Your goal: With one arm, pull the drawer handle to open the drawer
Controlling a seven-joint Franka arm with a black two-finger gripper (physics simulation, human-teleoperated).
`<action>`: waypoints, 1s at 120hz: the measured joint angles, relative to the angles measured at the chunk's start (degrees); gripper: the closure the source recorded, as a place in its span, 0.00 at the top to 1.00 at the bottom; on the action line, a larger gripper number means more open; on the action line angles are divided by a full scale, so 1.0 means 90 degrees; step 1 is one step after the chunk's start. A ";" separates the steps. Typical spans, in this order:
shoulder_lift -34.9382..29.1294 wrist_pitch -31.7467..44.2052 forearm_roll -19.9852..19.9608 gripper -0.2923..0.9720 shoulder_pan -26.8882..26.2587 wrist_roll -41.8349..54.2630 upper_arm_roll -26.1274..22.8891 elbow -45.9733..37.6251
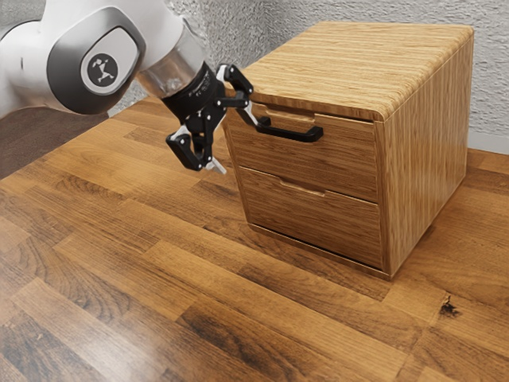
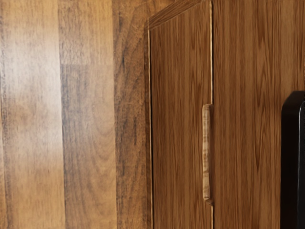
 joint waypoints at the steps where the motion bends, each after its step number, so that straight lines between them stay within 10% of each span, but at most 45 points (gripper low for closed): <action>1: 0.0000 0.0004 0.0001 0.77 0.0002 -0.0012 0.0000 0.0000; 120: 0.1152 0.0265 0.0047 0.77 -0.0013 -0.0676 -0.0021 0.1003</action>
